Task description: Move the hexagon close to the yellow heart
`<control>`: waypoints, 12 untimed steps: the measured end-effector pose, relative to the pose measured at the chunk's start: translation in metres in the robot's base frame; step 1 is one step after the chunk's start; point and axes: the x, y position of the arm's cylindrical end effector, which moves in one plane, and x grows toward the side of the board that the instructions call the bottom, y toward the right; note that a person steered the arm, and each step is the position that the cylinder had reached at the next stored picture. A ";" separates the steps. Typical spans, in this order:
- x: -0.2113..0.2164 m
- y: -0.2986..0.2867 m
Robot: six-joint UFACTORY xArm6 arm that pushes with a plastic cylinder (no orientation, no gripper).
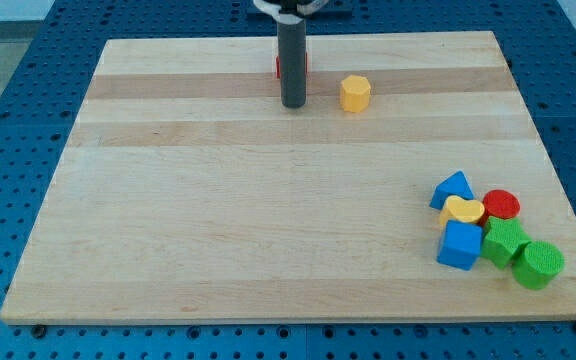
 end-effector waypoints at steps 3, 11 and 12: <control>-0.028 0.076; 0.140 0.094; 0.140 0.086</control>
